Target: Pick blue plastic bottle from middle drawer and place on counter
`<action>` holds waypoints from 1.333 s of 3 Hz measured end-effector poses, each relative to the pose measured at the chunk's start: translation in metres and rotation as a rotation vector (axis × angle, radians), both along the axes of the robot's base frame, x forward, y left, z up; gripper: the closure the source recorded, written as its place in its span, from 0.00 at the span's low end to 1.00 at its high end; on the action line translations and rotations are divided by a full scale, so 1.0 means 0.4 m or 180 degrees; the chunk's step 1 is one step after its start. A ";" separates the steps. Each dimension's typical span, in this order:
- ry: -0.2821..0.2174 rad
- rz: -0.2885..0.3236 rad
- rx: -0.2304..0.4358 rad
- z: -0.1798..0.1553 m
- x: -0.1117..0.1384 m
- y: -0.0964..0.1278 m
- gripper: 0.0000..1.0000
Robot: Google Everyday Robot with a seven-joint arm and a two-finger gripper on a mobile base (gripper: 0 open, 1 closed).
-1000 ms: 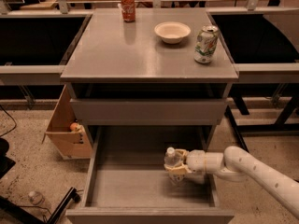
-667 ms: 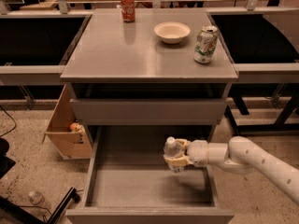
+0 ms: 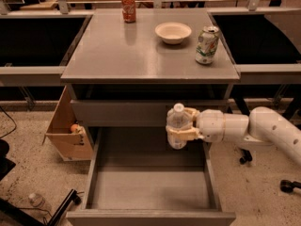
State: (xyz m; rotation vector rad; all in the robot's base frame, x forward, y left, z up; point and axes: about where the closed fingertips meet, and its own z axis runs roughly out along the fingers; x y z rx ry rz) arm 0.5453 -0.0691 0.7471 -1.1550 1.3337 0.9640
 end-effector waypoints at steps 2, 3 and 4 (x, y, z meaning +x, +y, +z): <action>-0.0387 -0.0068 0.0111 0.412 0.034 0.043 1.00; -0.0480 -0.0044 0.0150 0.571 0.097 0.109 1.00; -0.0438 0.0035 0.0285 0.681 0.202 0.208 1.00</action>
Offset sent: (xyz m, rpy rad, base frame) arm 0.0377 0.0378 0.2595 0.0459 -0.1793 -0.0293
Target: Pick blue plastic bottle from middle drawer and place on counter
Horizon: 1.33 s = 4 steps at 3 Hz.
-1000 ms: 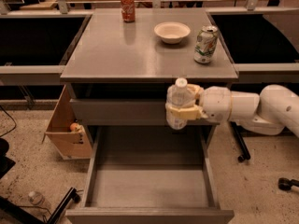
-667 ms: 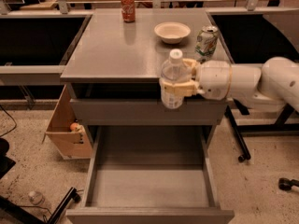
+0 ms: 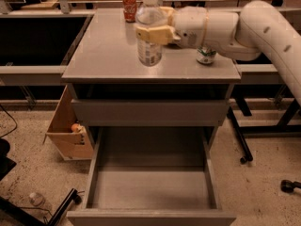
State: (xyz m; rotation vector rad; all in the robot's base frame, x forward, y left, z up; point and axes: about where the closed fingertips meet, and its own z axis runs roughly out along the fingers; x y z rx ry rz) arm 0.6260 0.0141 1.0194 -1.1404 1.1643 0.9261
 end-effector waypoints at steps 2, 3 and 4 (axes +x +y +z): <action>0.0428 0.0238 0.0153 -0.039 0.196 0.209 1.00; 0.0812 0.0080 0.0029 -0.170 0.312 0.262 1.00; 0.0937 -0.0141 -0.0076 -0.229 0.364 0.264 1.00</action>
Offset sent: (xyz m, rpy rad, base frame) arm 0.1288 0.1271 -0.0561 0.0661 0.2570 0.1069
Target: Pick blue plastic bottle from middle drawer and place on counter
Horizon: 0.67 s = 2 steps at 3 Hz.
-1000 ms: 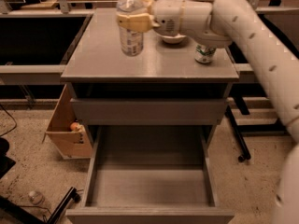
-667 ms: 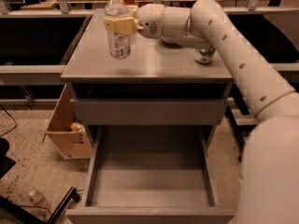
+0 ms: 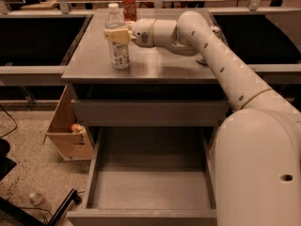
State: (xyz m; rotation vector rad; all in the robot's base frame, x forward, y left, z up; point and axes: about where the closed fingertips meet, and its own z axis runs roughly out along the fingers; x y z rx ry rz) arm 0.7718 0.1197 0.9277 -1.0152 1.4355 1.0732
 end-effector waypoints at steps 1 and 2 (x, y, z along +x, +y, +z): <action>0.0000 0.0000 0.0000 0.000 0.000 0.000 0.81; 0.0000 0.0000 0.0000 0.000 0.000 0.000 0.50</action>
Offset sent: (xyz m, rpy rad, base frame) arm 0.0000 0.0000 0.0001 0.0000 0.0000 0.0000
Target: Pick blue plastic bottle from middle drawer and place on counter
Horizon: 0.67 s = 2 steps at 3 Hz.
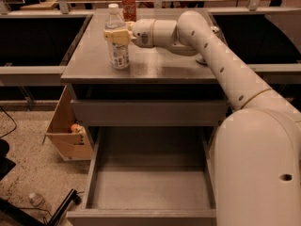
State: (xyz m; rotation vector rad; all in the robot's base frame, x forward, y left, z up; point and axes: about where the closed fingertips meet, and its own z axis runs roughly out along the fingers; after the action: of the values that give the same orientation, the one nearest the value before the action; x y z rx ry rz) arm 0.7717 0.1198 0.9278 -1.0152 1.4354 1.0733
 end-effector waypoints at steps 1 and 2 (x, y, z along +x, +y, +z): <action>0.0000 0.0000 0.0000 0.000 0.000 0.000 0.27; 0.0000 0.0000 0.0000 0.000 0.000 0.000 0.04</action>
Offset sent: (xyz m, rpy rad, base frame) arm 0.0000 0.0000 0.0000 0.0000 0.0000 0.0000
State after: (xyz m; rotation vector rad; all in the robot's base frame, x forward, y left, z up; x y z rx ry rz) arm 0.7717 0.1198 0.9278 -1.0153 1.4354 1.0734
